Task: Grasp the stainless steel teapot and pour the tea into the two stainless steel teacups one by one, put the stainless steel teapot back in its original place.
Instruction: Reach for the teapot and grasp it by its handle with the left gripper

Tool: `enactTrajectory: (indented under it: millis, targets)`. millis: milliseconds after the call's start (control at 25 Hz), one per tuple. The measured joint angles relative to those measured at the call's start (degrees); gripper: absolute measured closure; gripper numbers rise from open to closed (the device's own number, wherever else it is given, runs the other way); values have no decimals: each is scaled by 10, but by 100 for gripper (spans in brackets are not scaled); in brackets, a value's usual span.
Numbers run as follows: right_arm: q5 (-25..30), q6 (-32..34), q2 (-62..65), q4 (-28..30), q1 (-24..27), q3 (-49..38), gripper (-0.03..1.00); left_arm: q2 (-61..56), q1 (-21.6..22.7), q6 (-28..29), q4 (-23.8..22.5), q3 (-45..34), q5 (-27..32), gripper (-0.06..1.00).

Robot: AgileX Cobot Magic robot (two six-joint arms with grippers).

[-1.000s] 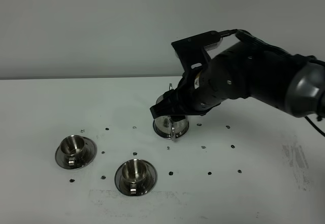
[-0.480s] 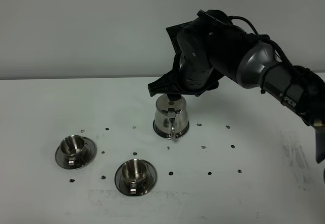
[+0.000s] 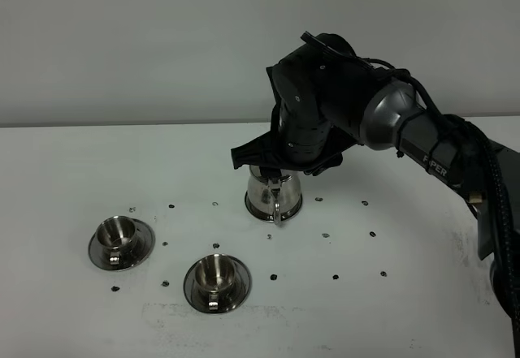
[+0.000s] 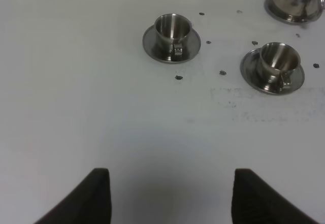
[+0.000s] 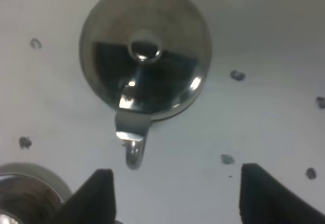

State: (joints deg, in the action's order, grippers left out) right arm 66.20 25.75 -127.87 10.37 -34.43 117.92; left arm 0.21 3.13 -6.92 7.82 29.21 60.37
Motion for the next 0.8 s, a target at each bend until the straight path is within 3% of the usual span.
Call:
enactTrajectory:
  millis: [360, 800]
  targets:
    - [-19, 51, -5, -4, 0, 0, 39, 0, 0, 0, 0, 0, 0, 37]
    - [-39, 54, -17, -8, -6, 0, 37, 0, 0, 0, 0, 0, 0, 37]
